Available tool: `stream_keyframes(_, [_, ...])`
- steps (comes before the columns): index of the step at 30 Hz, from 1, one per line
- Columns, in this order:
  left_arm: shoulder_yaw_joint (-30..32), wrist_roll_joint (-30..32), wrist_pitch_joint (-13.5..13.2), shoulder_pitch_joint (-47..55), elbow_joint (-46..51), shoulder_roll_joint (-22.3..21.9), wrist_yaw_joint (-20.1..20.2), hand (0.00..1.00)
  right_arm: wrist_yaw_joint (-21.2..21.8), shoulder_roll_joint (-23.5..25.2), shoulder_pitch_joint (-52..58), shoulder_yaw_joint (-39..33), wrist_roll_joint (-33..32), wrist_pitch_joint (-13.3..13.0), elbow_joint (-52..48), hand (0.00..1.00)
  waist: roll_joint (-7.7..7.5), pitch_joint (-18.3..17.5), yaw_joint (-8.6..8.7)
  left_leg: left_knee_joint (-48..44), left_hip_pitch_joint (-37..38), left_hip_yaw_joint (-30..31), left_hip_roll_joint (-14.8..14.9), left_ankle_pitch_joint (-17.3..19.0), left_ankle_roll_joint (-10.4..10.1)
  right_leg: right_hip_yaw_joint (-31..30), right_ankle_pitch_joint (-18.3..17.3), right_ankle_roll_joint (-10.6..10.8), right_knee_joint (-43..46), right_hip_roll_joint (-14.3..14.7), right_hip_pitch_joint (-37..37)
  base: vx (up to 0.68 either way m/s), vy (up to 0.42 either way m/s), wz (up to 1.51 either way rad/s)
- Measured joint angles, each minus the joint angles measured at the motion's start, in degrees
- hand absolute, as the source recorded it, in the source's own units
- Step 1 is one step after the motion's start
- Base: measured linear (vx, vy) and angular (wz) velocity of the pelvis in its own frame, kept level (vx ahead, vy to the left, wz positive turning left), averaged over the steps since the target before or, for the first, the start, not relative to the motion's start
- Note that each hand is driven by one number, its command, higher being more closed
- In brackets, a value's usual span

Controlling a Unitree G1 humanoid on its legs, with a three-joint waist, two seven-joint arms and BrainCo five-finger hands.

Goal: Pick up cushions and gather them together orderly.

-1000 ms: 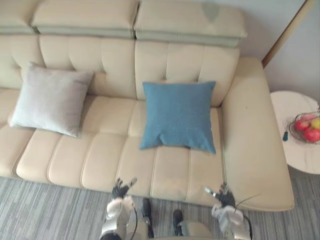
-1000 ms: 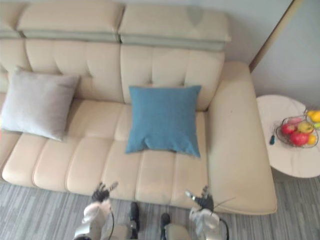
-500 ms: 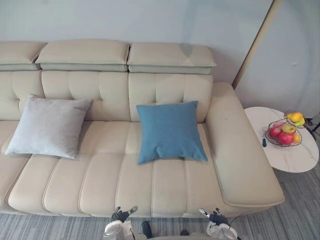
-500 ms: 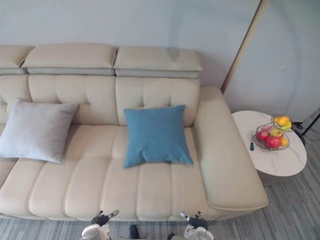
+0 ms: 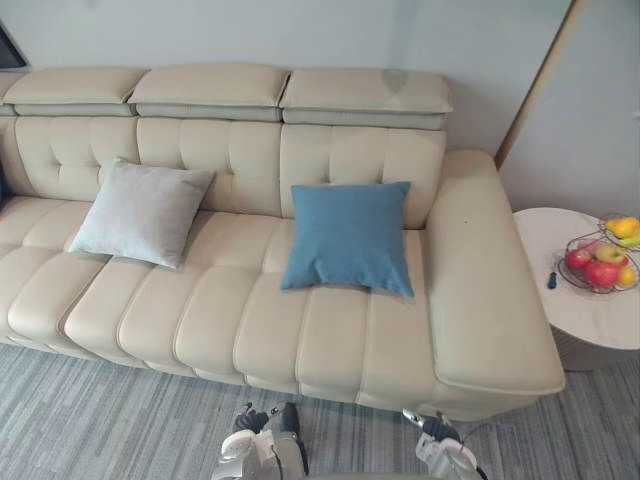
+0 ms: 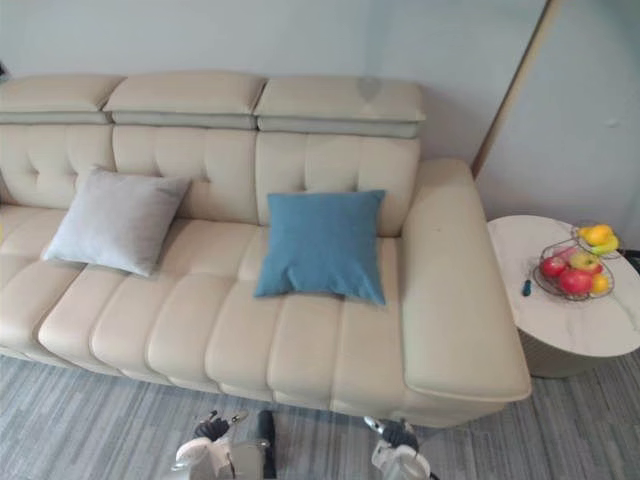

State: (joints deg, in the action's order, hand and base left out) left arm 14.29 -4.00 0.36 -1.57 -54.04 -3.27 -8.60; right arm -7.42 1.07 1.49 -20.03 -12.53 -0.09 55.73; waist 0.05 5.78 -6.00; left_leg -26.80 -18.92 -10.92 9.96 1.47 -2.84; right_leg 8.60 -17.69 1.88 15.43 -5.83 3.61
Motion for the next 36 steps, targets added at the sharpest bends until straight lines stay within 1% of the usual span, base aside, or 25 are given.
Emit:
stream_keyframes(1, [-0.1, 0.0, 0.0, -0.3, 0.0, -0.1, 0.0, 0.0, 0.1, 0.0, 0.5, 0.0, 0.0, 0.0, 0.0, 0.0, -0.28, 0.2, 0.11, -5.9, 0.6, 0.9, 0.2, 4.5, -0.4, 0.2, 0.1, 0.0, 1.4, -0.3, -1.2, -0.21, 0.036, -0.26])
stream_keyframes(2, [-0.2, 0.0, 0.0, -0.3, -0.1, -0.1, 0.2, 0.0, 0.1, 0.2, 1.1, 0.0, -0.1, 0.0, 0.0, 0.0, -0.5, 0.2, 0.12, -8.3, 1.3, 1.2, 0.5, 6.5, -0.8, 0.2, 0.2, 0.1, 1.8, -0.4, -1.4, -0.24, 0.1, -0.08])
stream_keyframes(3, [-0.1, 0.0, 0.1, -0.1, -0.2, -0.1, 0.4, 0.0, 0.2, 0.4, 2.1, 0.0, -0.5, 0.2, 0.1, 0.0, -0.91, 0.0, 0.65, -12.1, 3.0, 2.6, 0.7, 10.1, -1.2, 0.6, 0.4, 0.5, 2.4, -0.6, -1.6, -0.15, 0.12, 0.06])
stream_keyframes(4, [-0.1, 0.0, 0.1, 0.3, -0.3, -0.1, 0.5, 0.0, 0.2, 0.5, 2.4, -0.2, -1.1, 0.3, 0.0, 0.0, -1.0, -0.2, 1.19, -13.8, 4.3, 3.4, 1.2, 12.2, -1.8, 0.8, 0.7, 1.0, 2.5, -0.8, -1.7, -0.15, 0.204, 0.15])
stream_keyframes(5, [-0.1, 0.0, 0.2, 0.5, -0.7, -0.1, 0.9, 0.0, 0.2, 0.5, 2.4, -0.7, -1.1, 0.4, 0.0, 0.0, -0.9, -0.5, 1.94, -13.5, 6.0, 3.8, 2.0, 14.9, -2.7, 0.8, 1.2, 1.9, 2.8, -1.0, -2.2, -0.08, 0.259, 0.16])
stream_keyframes(6, [-0.2, 0.0, 0.5, 0.7, -0.9, -0.5, 1.1, 0.0, 0.3, 0.7, 2.1, -1.7, -1.1, 0.5, 0.0, 0.0, -0.4, -1.2, 2.49, -9.3, 6.4, 3.3, 1.1, 16.2, -3.2, 0.5, 1.8, 2.9, 3.2, -0.9, -3.0, -0.06, 0.31, 0.22])
stream_keyframes(7, [-0.4, 0.0, 0.6, 1.2, -1.1, 0.3, 1.0, 0.0, 0.3, 1.5, 2.2, -2.8, -1.1, 0.8, 0.1, 0.0, -1.6, -2.0, 3.01, -3.7, 7.8, 3.0, -1.2, 16.5, -3.1, -0.5, 2.5, 3.5, 2.6, -1.8, -4.6, -0.04, 0.259, 0.18])
stream_keyframes(8, [-0.9, 0.1, 0.7, 1.2, -1.1, 0.8, 1.0, 0.0, 0.3, 2.0, 2.3, -3.0, -1.0, 1.0, 0.2, 0.0, -2.56, -2.4, 3.14, -1.1, 8.6, 2.8, -2.4, 16.2, -2.6, -1.3, 2.9, 3.2, 2.1, -2.4, -5.1, -0.06, 0.213, 0.17])
stream_keyframes(9, [-2.0, 0.2, 0.7, 1.3, -1.0, 1.8, 1.0, 0.0, 0.5, 2.9, 2.5, -4.0, -0.9, 1.2, 0.8, 0.0, -3.73, -2.5, 3.09, 1.5, 9.2, 2.5, -4.1, 14.4, -1.1, -2.9, 4.6, 3.1, 0.8, -3.3, -5.2, -0.1, 0.2, 0.12])
stream_keyframes(10, [-2.0, 0.4, 0.7, 1.6, -1.2, 2.0, 1.0, 0.0, 0.6, 2.9, 2.2, -5.5, -0.9, 1.2, 1.5, 0.0, -3.44, -2.7, 3.04, 2.7, 10.1, 2.5, -4.9, 13.9, -0.4, -3.7, 6.1, 3.0, -0.6, -3.6, -4.3, -0.1, 0.191, 0.1])
stream_keyframes(11, [-2.0, 0.4, 0.7, 2.0, -1.3, 2.1, 1.0, 0.0, 0.6, 2.9, 2.3, -6.1, -0.9, 1.3, 1.6, 0.0, -3.23, -2.9, 2.99, 3.5, 10.8, 2.4, -5.3, 13.5, -0.1, -4.2, 6.8, 3.1, -1.2, -3.8, -3.8, -0.11, 0.166, 0.03])
stream_keyframes(12, [-1.9, 0.5, 0.7, 2.4, -1.5, 2.3, 1.0, 0.0, 0.7, 2.9, 2.4, -6.8, -0.8, 1.2, 1.6, 0.0, -2.85, -3.2, 2.98, 5.6, 12.2, 2.0, -6.1, 12.4, 0.5, -5.1, 7.8, 2.9, -1.9, -4.2, -3.2, -0.1, 0.127, -0.03])
stream_keyframes(14, [-1.9, 0.8, 0.7, 2.9, -2.5, 2.6, 1.0, 0.0, 0.7, 2.6, 2.4, -6.9, -0.7, 1.2, 1.5, 0.0, -2.07, -3.9, 3.22, 10.3, 13.9, 1.9, -7.2, 9.5, 0.9, -6.2, 9.7, 2.6, -2.7, -4.1, -3.5, -0.12, 0.073, 0.01])
stream_keyframes(16, [-1.9, 1.8, 0.7, 3.1, -2.8, 2.7, 1.0, 0.0, 0.7, 2.4, 2.5, -7.0, -0.4, 1.3, 1.6, 0.0, -1.87, -4.2, 3.17, 14.2, 15.2, 1.9, -7.7, 7.3, 0.8, -6.4, 10.8, 2.9, -3.8, -4.1, -3.6, -0.13, -0.031, -0.03])
stream_keyframes(18, [-1.9, 2.0, 0.7, 3.4, -2.9, 3.1, 1.0, 0.0, 0.7, 2.5, 2.5, -7.0, 0.9, 1.3, 1.6, 0.0, -2.01, -4.3, 3.21, 17.6, 16.4, 1.9, -7.8, 5.3, -0.1, -6.4, 10.8, 2.9, -4.4, -4.0, -3.8, -0.12, -0.115, -0.07])
stream_keyframes(20, [-1.8, 2.4, 0.7, 3.5, -3.0, 3.3, 1.1, 0.0, 0.8, 2.7, 2.5, -7.1, 1.3, 1.3, 1.7, 0.0, -2.94, -4.7, 3.2, 22.0, 18.0, 1.5, -8.4, 2.3, -0.8, -6.4, 9.3, 4.5, -6.2, -4.1, -3.8, -0.09, -0.124, -0.11])
stream_keyframes(21, [-1.7, 2.7, 0.6, 3.5, -3.5, 3.3, 1.1, 0.0, 0.8, 2.7, 2.4, -7.6, 1.3, 1.3, 1.7, 0.0, -2.88, -4.8, 3.21, 25.5, 19.5, 1.7, -8.4, 0.1, -0.8, -6.3, 9.0, 4.1, -5.9, -3.8, -4.4, -0.06, -0.097, -0.06])
stream_keyframes(23, [-1.7, 2.7, 0.7, 3.5, -4.3, 2.4, 1.1, 0.0, 0.8, 1.6, 3.3, -8.5, 1.3, 1.4, 1.8, 0.0, -1.6, -5.2, 3.41, 31.3, 22.2, 2.2, -7.9, -3.3, -1.2, -6.0, 8.8, 3.5, -5.9, -2.9, -4.3, -0.06, -0.131, 0.03])
stream_keyframes(24, [-1.7, 2.7, 0.6, 3.5, -4.3, 2.1, 1.1, 0.0, 0.8, 1.1, 3.7, -8.6, 1.3, 1.5, 2.0, 0.0, -1.29, -5.3, 3.38, 32.6, 22.9, 2.2, -7.7, -3.8, -1.2, -5.9, 8.8, 3.5, -6.0, -2.5, -4.1, -0.02, -0.067, 0.03])
stream_keyframes(25, [0.0, 2.7, 0.7, 4.6, -6.3, 4.8, 1.2, 0.0, 1.3, 0.9, 3.0, -10.8, 1.3, 1.8, 4.0, 0.0, -1.94, -3.8, 3.4, 32.8, 25.1, 1.9, -8.3, -2.4, -1.1, -6.8, 10.5, 3.3, -11.1, -2.3, 0.5, 0.0, 0.0, 0.0])
stream_keyframes(36, [-0.1, 2.2, 0.5, 4.7, -6.4, 4.8, 1.6, 0.0, 2.2, 0.9, 3.1, -9.6, 1.4, 1.8, 4.3, 0.0, -1.77, -3.6, 3.38, 33.0, 25.3, 1.9, -8.3, -2.4, -1.1, -6.4, 10.5, 3.4, -11.6, -2.4, 1.1, 0.0, 0.0, 0.01])
